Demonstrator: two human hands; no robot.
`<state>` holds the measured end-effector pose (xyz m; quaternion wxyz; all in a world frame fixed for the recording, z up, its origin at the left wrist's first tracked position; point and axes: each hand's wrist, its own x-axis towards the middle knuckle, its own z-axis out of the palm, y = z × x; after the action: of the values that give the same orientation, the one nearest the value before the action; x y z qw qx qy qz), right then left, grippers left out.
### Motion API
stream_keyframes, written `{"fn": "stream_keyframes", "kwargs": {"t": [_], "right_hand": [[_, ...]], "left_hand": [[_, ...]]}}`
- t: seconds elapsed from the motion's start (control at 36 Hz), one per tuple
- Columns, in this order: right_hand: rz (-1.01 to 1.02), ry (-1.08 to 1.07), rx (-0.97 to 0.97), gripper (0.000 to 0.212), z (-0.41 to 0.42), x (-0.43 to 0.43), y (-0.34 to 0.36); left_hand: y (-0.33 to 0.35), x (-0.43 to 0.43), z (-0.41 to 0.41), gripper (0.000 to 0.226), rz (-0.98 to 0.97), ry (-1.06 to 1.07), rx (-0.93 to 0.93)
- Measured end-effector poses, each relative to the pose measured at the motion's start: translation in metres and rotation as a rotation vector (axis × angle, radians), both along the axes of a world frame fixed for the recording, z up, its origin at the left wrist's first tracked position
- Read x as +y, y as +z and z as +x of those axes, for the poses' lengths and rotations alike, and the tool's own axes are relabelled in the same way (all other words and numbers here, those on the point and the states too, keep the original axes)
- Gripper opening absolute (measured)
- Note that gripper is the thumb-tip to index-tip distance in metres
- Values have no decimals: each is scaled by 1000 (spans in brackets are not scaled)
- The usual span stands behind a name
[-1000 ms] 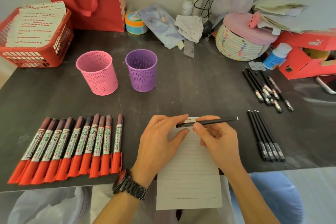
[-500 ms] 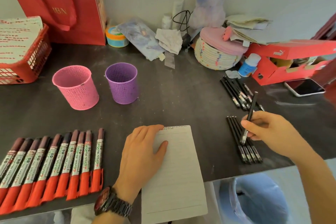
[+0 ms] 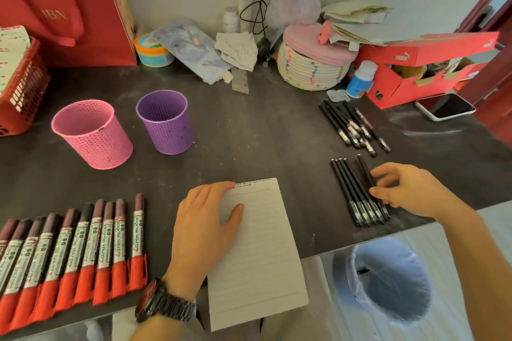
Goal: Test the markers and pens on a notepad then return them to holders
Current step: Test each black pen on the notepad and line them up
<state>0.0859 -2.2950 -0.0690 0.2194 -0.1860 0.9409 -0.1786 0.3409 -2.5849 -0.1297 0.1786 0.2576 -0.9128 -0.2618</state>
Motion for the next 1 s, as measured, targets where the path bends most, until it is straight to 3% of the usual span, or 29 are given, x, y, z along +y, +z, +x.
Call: {"fn": "stream_keyframes", "kwargs": {"t": [0.25,0.78,1.0], "right_hand": [[-2,-40,59,21,-1,1,-11],[41,-66,104,24,12,-9,-6],[-43,-126,303,24,-10,-47,-6]], "left_hand": [[1,0,0,37,21,0,-13],[-1,0,2,33,-9,-19,9],[4,2,2,32,-12,-23,0]]}}
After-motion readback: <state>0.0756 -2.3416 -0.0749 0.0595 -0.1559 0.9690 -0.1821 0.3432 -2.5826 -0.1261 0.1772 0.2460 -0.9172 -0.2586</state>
